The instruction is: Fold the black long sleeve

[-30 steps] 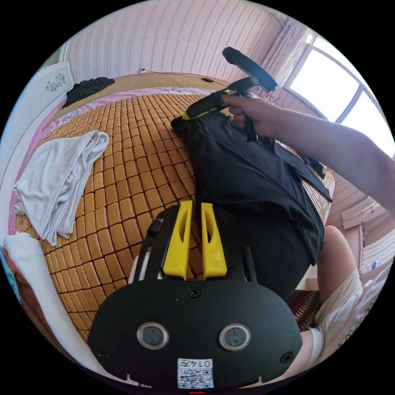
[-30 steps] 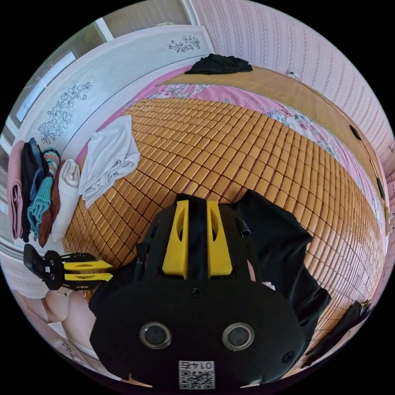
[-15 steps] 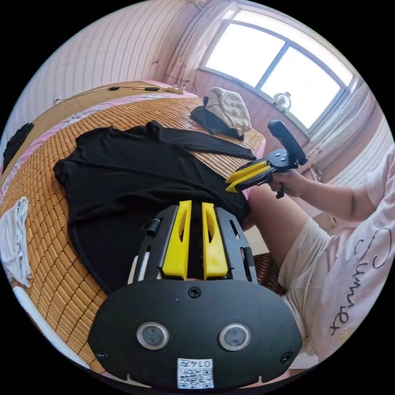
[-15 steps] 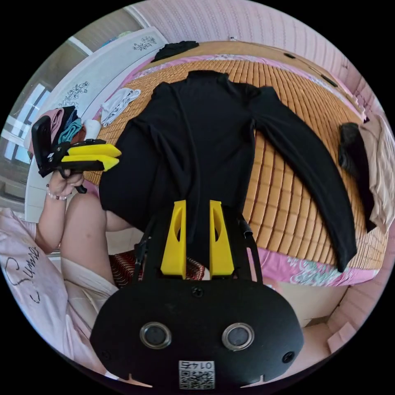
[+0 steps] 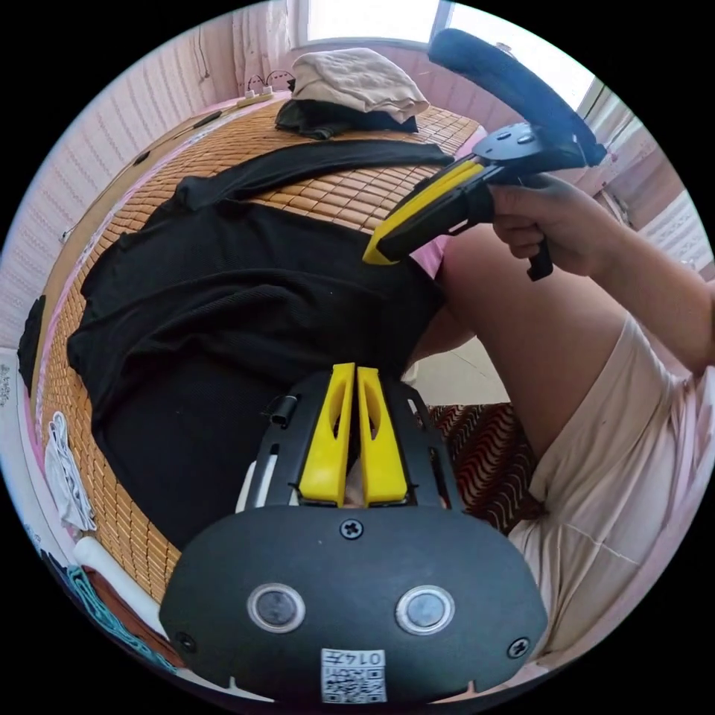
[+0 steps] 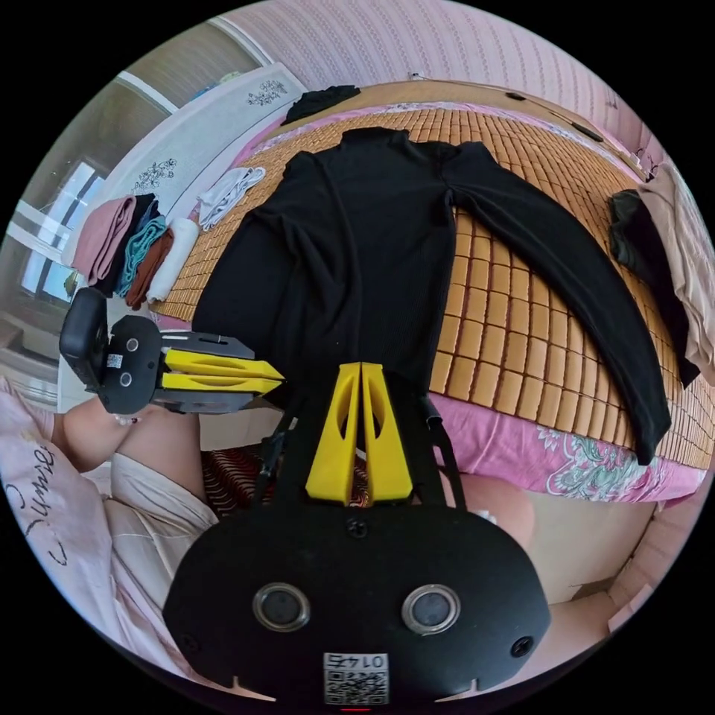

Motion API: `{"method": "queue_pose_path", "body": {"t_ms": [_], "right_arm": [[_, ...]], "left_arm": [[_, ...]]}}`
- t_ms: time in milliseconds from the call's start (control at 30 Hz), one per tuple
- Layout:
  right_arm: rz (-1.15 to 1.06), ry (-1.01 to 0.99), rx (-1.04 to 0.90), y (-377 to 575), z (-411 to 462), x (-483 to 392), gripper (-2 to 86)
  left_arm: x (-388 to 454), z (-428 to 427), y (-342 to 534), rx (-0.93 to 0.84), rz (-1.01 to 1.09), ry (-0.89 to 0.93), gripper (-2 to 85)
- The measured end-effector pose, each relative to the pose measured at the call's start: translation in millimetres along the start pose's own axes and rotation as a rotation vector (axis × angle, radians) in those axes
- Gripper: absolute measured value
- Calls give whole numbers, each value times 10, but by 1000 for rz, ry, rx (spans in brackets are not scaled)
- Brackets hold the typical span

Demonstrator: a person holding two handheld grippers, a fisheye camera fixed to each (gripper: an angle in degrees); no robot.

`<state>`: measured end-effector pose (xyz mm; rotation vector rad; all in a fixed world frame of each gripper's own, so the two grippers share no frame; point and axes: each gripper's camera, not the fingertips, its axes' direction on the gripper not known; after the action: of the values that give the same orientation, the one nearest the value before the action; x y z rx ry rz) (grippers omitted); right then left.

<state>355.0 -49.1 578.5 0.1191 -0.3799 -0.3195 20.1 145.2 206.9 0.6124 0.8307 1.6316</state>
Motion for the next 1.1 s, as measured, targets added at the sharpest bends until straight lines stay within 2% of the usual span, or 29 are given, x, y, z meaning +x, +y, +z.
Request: {"method": "queue_pose_path", "body": {"t_ms": [133,300,433,500,700,933,1033,1100], "right_arm": [[60,-56,12,43,-25,197,14],[126,-131,-139,41,324,368,102],[128,-209,-118,92,428,441,76],[137,-170,-86,134,393,505,28],[162,-119,-31,254,225,804,8],[173,-31,-88,429,375,925,4],[139,16,3,481,321,903,8],[154,156,158,473,170,966,18]], "left_arm": [[80,-61,-69,25,0,-8,-10],[98,53,-199,16,-37,38,-10],[120,98,-283,15,-40,48,-10],[128,113,-340,21,-45,68,-10],[179,204,-504,98,-57,197,-10],[106,382,-548,104,-89,239,-10],[24,343,-523,123,-116,236,-10],[-37,292,-529,163,-124,239,-10]]}}
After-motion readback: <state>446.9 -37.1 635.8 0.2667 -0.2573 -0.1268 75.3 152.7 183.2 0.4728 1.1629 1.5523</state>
